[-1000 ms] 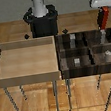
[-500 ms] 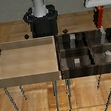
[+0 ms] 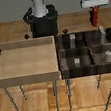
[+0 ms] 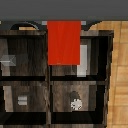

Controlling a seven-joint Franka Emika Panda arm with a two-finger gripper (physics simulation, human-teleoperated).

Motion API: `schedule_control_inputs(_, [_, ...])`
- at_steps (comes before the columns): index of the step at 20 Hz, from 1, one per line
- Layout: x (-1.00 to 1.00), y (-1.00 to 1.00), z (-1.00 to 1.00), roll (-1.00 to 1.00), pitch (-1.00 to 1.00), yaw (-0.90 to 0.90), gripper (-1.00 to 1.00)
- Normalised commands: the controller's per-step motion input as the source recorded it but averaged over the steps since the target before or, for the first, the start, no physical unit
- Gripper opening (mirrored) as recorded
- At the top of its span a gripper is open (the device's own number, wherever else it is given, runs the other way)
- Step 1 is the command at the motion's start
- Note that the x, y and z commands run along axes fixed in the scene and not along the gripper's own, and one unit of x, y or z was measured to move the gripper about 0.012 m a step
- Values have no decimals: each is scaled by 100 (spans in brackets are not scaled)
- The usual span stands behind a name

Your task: Place the box of cereal into the appropriate compartment.

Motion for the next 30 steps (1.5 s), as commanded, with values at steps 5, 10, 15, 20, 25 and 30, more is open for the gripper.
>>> schedule_control_inputs(5, [0,0,-100,0,0,0,-100])
schedule_control_inputs(10, [0,47,-40,0,0,0,-100])
schedule_control_inputs(15, [0,60,-20,0,0,0,-100])
schedule_control_inputs(20, [0,0,0,0,0,0,-100])
schedule_control_inputs(25, [40,0,0,0,0,0,-100])
schedule_control_inputs(30, [20,0,-40,0,0,0,-100])
